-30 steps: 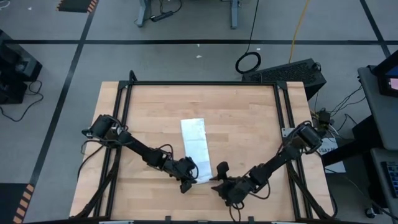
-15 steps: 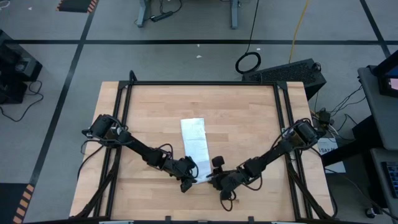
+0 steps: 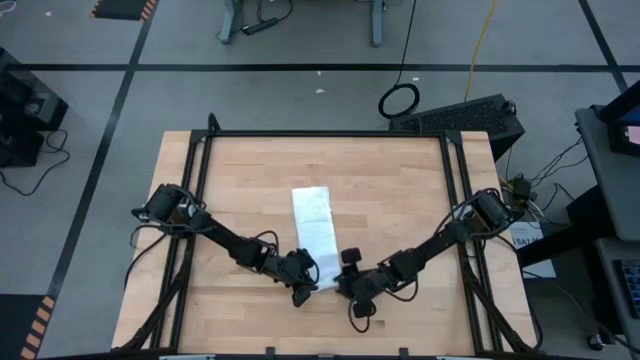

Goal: Roll napkin
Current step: Roll the white table napkin

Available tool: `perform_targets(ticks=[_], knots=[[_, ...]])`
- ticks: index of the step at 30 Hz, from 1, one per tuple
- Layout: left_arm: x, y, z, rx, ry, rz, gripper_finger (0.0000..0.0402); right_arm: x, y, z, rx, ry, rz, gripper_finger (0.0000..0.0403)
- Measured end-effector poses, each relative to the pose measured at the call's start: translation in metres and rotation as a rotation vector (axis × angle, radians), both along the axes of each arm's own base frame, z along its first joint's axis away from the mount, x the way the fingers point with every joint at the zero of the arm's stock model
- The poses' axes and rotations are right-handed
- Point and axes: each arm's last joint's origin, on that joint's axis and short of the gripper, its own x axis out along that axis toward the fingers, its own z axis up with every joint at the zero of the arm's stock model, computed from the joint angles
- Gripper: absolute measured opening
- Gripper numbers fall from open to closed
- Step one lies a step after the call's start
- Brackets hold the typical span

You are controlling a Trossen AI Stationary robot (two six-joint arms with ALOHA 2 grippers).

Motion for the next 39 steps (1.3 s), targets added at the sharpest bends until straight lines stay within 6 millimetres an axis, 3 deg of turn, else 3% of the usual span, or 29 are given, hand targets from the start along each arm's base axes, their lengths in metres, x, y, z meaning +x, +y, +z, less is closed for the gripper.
perform_targets(ticks=[4, 8, 13, 16, 20, 26, 31, 34, 39], knots=[[0.000, 0.000, 0.001, 0.019, -0.008, -0.019, 0.0095, 0.002, -0.008, -0.001, 0.054, 0.036, -0.037, 0.0144], [-0.003, 0.001, 0.010, 0.056, -0.022, -0.054, 0.0096, 0.005, -0.014, -0.001, 0.121, 0.062, -0.044, 0.0086], [-0.016, 0.005, 0.036, 0.112, 0.008, -0.095, 0.0096, 0.008, -0.019, -0.001, 0.196, 0.088, -0.057, 0.0011], [-0.026, 0.001, 0.052, 0.205, -0.015, -0.095, 0.0096, 0.010, -0.024, -0.001, 0.251, 0.106, -0.082, 0.0015], [-0.032, -0.019, 0.065, 0.407, -0.191, -0.110, 0.0097, 0.014, -0.035, -0.002, 0.384, 0.162, -0.123, 0.0017], [-0.037, -0.055, 0.041, 0.660, -0.304, -0.138, 0.0137, 0.020, -0.053, -0.002, 0.530, 0.228, -0.151, 0.0007], [-0.041, -0.066, 0.009, 0.810, -0.264, -0.120, 0.0203, 0.024, -0.066, -0.003, 0.618, 0.266, -0.174, 0.0010], [-0.038, -0.074, 0.002, 0.850, -0.327, -0.141, 0.0232, 0.025, -0.072, -0.003, 0.650, 0.278, -0.187, 0.0010], [-0.033, -0.074, -0.012, 0.881, -0.341, -0.157, 0.0241, 0.026, -0.077, -0.003, 0.690, 0.295, -0.188, 0.0010]])
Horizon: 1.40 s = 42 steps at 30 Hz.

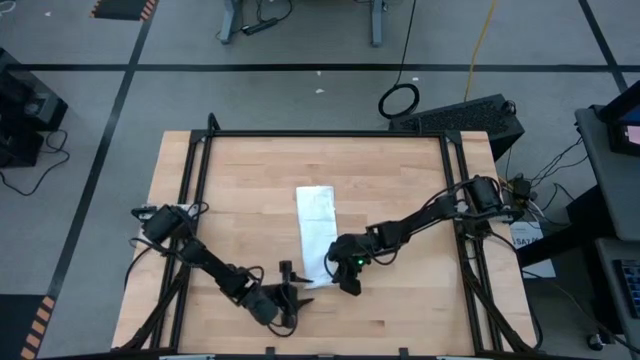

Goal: Roll napkin
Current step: Roll the white table napkin

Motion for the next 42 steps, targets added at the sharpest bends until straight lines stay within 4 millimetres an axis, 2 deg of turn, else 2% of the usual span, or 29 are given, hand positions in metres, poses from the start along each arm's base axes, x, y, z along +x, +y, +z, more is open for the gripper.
perform_targets(ticks=[4, 10, 15, 19, 24, 28, 32, 36, 39, 42], knots=[[0.005, 0.007, -0.005, 0.008, 0.014, 0.024, 0.0213, 0.000, -0.001, 0.000, 0.021, 0.011, -0.004, 0.0010], [0.013, 0.018, -0.006, -0.031, 0.041, 0.006, 0.0133, 0.000, 0.000, 0.000, 0.034, 0.015, 0.004, 0.0011], [0.017, 0.027, -0.009, -0.152, 0.090, 0.040, 0.0064, -0.001, 0.000, 0.001, 0.024, 0.003, 0.020, 0.0013], [0.020, 0.033, -0.009, -0.294, 0.094, 0.102, 0.0019, -0.002, 0.000, 0.009, -0.010, -0.033, 0.056, 0.0035], [0.024, 0.036, -0.002, -0.542, 0.144, 0.101, 0.0022, -0.010, 0.010, 0.032, -0.090, -0.128, 0.167, 0.0092], [0.025, 0.037, 0.004, -0.675, 0.178, 0.084, 0.0024, -0.027, 0.036, 0.044, -0.310, -0.182, 0.252, 0.0136], [0.025, 0.037, 0.008, -0.761, 0.182, 0.107, 0.0025, -0.043, 0.073, 0.044, -0.505, -0.248, 0.271, 0.0171], [0.024, 0.032, 0.010, -0.824, 0.168, 0.112, 0.0026, -0.057, 0.105, 0.035, -0.668, -0.315, 0.280, 0.0194], [0.023, 0.028, 0.012, -0.866, 0.163, 0.118, 0.0026, -0.060, 0.119, 0.030, -0.764, -0.391, 0.291, 0.0202], [0.021, 0.025, 0.012, -0.893, 0.162, 0.125, 0.0026, -0.060, 0.124, 0.023, -0.833, -0.424, 0.271, 0.0203]])
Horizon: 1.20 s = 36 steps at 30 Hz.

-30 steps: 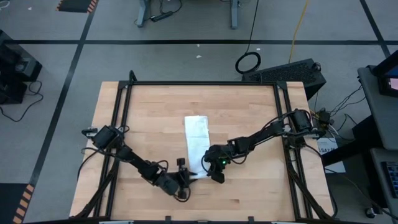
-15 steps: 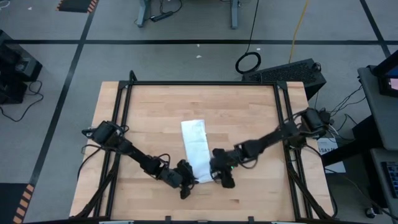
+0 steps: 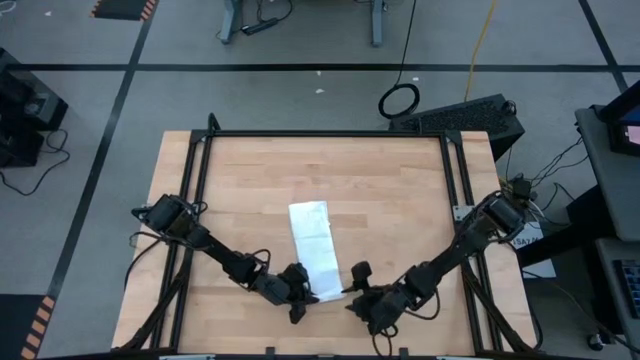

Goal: Roll napkin
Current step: Roll the white table napkin

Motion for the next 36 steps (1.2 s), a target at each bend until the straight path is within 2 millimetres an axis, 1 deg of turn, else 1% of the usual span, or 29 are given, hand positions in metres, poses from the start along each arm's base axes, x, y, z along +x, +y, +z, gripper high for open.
perform_targets(ticks=[6, 14, 18, 24, 28, 33, 36], knots=[[-0.005, 0.003, -0.003, -0.049, 0.000, 0.051, 0.0026, 0.005, -0.002, -0.012, -0.023, 0.006, -0.008, 0.0203], [-0.010, 0.006, -0.008, -0.060, 0.022, 0.073, 0.0027, 0.014, -0.013, -0.012, -0.010, -0.005, -0.053, 0.0203], [-0.010, 0.006, -0.009, -0.060, 0.035, 0.072, 0.0027, 0.018, -0.019, -0.012, 0.022, 0.017, -0.039, 0.0190], [-0.011, 0.007, -0.010, -0.058, 0.046, 0.070, 0.0027, 0.024, -0.027, -0.013, 0.122, 0.064, -0.019, 0.0139], [-0.012, 0.007, -0.012, -0.048, 0.062, 0.071, 0.0027, 0.027, -0.032, -0.013, 0.159, 0.074, -0.039, 0.0096], [-0.012, 0.007, -0.012, -0.030, 0.058, 0.066, 0.0027, 0.030, -0.036, -0.013, 0.225, 0.106, -0.025, 0.0032], [-0.013, 0.006, -0.012, 0.000, 0.047, 0.055, 0.0035, 0.033, -0.040, -0.013, 0.267, 0.125, -0.023, 0.0010]])
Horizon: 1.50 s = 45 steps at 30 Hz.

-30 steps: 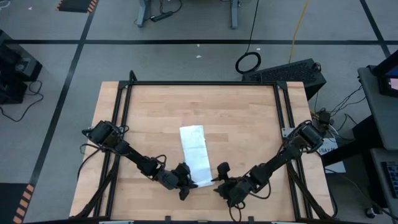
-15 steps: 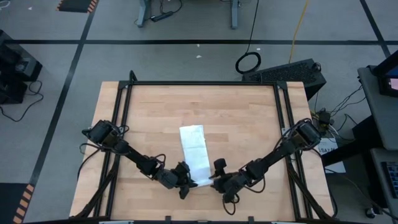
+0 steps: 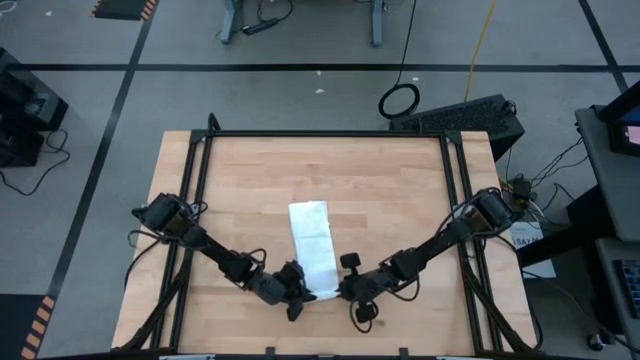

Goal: Roll napkin
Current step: Roll the white table napkin

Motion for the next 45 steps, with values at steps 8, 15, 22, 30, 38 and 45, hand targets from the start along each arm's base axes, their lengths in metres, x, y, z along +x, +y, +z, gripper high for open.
perform_targets(ticks=[8, 15, 22, 30, 38, 45], knots=[[-0.014, -0.007, 0.013, 0.130, 0.011, -0.110, 0.0137, 0.012, -0.025, 0.000, 0.205, 0.085, -0.072, 0.0015], [-0.034, -0.014, 0.036, 0.366, 0.001, -0.114, 0.0193, 0.018, -0.044, -0.001, 0.339, 0.165, -0.134, 0.0015], [-0.036, -0.039, 0.041, 0.776, -0.162, -0.186, 0.0218, 0.022, -0.057, -0.002, 0.443, 0.230, -0.161, 0.0015], [-0.023, -0.051, 0.017, 0.990, -0.146, -0.309, 0.0237, 0.025, -0.071, -0.002, 0.572, 0.308, -0.223, 0.0016], [-0.011, -0.044, 0.010, 1.081, -0.118, -0.298, 0.0238, 0.025, -0.076, -0.003, 0.633, 0.351, -0.272, 0.0016], [0.002, -0.026, 0.006, 1.008, -0.074, -0.379, 0.0238, 0.025, -0.076, -0.003, 0.663, 0.372, -0.290, 0.0016]])
